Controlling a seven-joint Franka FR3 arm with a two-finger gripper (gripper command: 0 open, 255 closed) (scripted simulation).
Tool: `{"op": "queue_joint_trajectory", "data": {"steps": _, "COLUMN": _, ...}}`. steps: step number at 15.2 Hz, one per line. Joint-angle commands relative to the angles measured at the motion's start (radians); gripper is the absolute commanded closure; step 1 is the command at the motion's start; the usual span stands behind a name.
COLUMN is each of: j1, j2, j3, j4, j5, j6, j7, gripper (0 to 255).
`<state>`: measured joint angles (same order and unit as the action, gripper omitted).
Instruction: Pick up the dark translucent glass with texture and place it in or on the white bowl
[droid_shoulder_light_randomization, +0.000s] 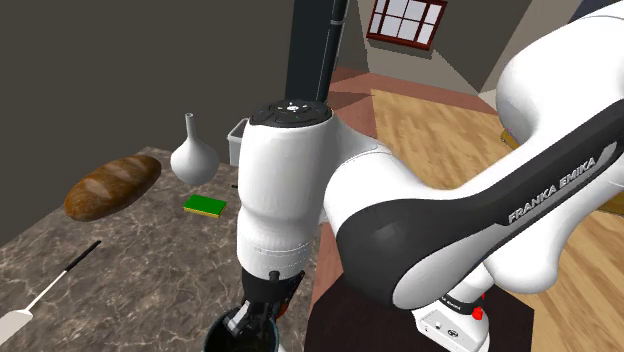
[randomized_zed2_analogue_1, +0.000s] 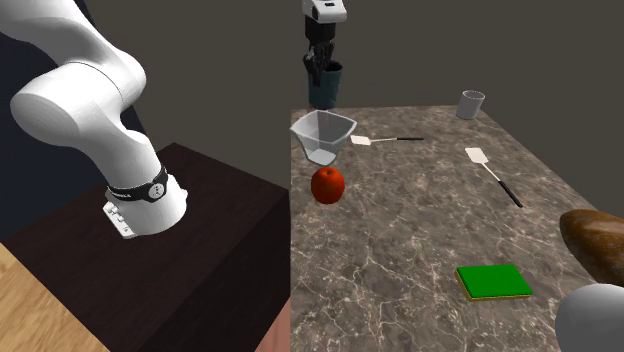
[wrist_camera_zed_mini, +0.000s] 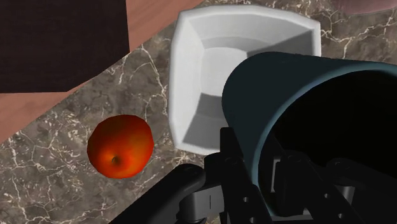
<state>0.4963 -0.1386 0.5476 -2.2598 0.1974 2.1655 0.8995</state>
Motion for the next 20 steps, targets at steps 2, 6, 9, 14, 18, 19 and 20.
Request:
{"op": "queue_joint_trajectory", "data": {"steps": 2, "j1": 0.000, "j2": 0.025, "j3": 0.006, "j4": -0.021, "j5": -0.009, "j6": 0.045, "j7": 0.005, "gripper": 255}}
{"op": "queue_joint_trajectory", "data": {"steps": 6, "j1": 0.000, "j2": 0.057, "j3": 0.012, "j4": -0.049, "j5": -0.023, "j6": 0.102, "j7": 0.012, "gripper": 255}}
{"op": "queue_joint_trajectory", "data": {"steps": 9, "j1": 0.000, "j2": 0.085, "j3": 0.016, "j4": -0.067, "j5": -0.036, "j6": 0.145, "j7": 0.020, "gripper": 255}}
{"op": "queue_joint_trajectory", "data": {"steps": 14, "j1": 0.000, "j2": 0.126, "j3": 0.019, "j4": -0.089, "j5": -0.058, "j6": 0.204, "j7": 0.033, "gripper": 255}}
{"op": "queue_joint_trajectory", "data": {"steps": 18, "j1": 0.000, "j2": 0.126, "j3": 0.019, "j4": -0.089, "j5": -0.058, "j6": 0.204, "j7": 0.033, "gripper": 255}}
{"op": "queue_joint_trajectory", "data": {"steps": 19, "j1": 0.000, "j2": 0.126, "j3": 0.019, "j4": -0.089, "j5": -0.058, "j6": 0.204, "j7": 0.033, "gripper": 255}}
{"op": "queue_joint_trajectory", "data": {"steps": 20, "j1": 0.000, "j2": 0.126, "j3": 0.019, "j4": -0.089, "j5": -0.058, "j6": 0.204, "j7": 0.033, "gripper": 255}}
